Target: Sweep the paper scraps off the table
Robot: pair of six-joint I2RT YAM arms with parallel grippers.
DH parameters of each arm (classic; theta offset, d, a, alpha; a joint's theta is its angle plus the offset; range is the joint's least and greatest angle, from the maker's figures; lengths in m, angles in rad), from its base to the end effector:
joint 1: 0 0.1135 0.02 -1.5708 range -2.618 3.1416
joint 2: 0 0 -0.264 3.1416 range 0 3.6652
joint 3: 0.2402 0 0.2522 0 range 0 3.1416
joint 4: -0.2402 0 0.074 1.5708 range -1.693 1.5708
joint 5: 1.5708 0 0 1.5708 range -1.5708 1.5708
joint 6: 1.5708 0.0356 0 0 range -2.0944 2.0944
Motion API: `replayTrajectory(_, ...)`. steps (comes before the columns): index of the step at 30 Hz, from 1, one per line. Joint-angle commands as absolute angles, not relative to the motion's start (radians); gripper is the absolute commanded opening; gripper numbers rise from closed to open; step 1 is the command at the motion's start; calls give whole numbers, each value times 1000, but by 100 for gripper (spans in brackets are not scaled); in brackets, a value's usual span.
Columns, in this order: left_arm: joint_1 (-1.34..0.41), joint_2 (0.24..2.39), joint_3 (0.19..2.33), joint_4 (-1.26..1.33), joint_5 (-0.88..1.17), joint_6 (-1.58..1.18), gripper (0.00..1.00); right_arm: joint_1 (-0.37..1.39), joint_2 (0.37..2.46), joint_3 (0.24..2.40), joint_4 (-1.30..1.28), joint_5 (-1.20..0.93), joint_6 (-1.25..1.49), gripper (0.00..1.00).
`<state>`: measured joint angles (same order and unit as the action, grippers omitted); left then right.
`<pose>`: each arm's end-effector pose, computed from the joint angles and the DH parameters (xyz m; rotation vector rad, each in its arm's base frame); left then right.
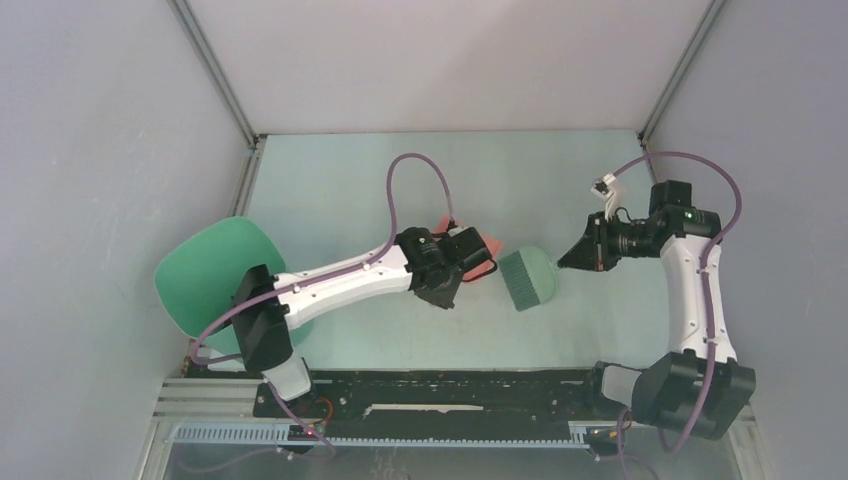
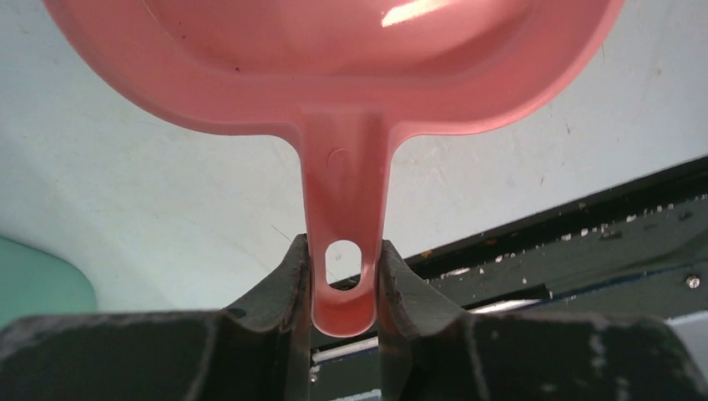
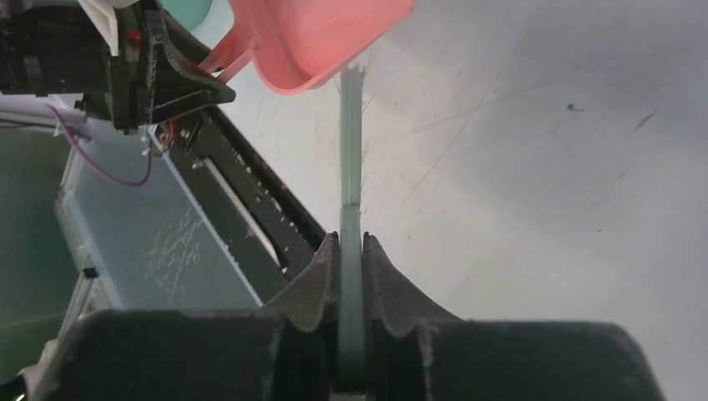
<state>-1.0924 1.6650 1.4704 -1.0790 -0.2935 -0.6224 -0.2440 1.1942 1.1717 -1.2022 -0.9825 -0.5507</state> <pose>0.1603 -0.2868 0.2845 0.5763 2.6663 -0.0449 0.2022 -0.0198 0.3253 -0.5597 2.2237 0.9718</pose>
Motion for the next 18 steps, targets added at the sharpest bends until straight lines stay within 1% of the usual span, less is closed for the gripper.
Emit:
replayTrajectory(1, -1085, 1654, 1426, -1019, -153, -559, 0, -224, 1258, 1212, -1349, -1023, -665, 0)
replayTrajectory(4, -1071, 1658, 1376, -958, -64, -550, 0, -212, 1318, 1212, -1389, -1059, -701, 0)
replayTrajectory(7, -1061, 1683, 1361, -950, -42, -544, 0, -179, 1386, 1213, -1399, -1077, -715, 0)
replayTrajectory(12, -1013, 1681, 1285, -909, -56, -586, 0, -99, 1481, 1212, -1295, -960, -656, 0)
replayTrajectory(18, -955, 1659, 1190, -838, -97, -609, 1, -17, 1616, 1213, -1211, -880, -613, 0)
